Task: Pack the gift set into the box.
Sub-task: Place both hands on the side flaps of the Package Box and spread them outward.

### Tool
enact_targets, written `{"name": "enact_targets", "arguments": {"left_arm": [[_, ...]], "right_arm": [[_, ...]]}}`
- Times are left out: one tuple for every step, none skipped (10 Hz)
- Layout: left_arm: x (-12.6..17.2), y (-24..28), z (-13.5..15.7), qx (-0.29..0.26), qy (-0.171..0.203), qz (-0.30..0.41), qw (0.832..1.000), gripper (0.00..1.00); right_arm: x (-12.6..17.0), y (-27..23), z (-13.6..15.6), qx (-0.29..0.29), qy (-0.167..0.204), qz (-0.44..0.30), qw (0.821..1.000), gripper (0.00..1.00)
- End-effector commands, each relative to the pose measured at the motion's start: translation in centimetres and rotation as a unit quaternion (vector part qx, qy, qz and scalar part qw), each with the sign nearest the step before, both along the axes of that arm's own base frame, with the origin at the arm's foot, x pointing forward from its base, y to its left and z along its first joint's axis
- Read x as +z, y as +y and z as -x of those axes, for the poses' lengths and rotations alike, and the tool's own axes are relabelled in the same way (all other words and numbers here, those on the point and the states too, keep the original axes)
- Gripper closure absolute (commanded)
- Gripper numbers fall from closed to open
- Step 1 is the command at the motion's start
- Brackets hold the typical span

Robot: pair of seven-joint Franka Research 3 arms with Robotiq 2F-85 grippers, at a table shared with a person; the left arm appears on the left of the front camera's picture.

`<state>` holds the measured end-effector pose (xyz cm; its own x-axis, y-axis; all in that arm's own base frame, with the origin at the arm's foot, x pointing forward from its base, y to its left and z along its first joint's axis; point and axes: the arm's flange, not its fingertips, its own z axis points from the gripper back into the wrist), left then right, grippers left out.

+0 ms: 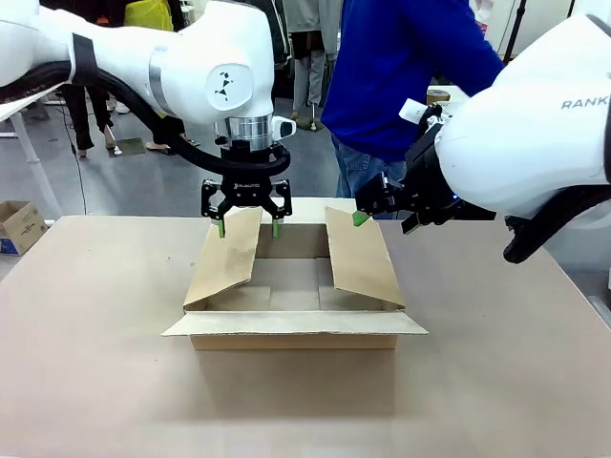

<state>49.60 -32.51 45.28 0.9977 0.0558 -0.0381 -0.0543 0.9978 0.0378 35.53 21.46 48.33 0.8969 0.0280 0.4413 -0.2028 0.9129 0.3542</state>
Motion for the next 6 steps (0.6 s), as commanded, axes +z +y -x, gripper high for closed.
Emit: {"name": "enact_targets", "arguments": {"left_arm": [[0.0, -0.2, 0.4, -0.007, 0.003, -0.048, 0.999, 0.00], [-0.4, -0.3, 0.9, -0.017, -0.005, -0.059, 0.998, 0.00], [-0.8, -0.4, 1.1, -0.037, -0.002, -0.059, 0.998, 0.00], [-1.2, -0.4, 1.1, -0.046, 0.001, -0.057, 0.997, 0.00], [-1.4, -0.2, 1.2, -0.046, 0.001, -0.060, 0.997, 0.00], [-1.5, 0.0, 1.3, -0.046, 0.007, -0.068, 0.997, 0.00]], "right_arm": [[0.1, 0.1, 0.1, -0.002, -0.004, -0.002, 1.000, 0.00], [0.1, 0.1, 0.1, -0.002, -0.004, -0.002, 1.000, 0.00], [0.1, 0.1, 0.1, -0.002, -0.004, -0.002, 1.000, 0.00], [0.1, 0.1, 0.1, -0.002, -0.004, -0.002, 1.000, 0.00], [0.1, 0.1, 0.1, -0.002, -0.004, -0.002, 1.000, 0.00], [0.1, 0.1, 0.1, -0.002, -0.004, -0.002, 1.000, 0.00]]}}
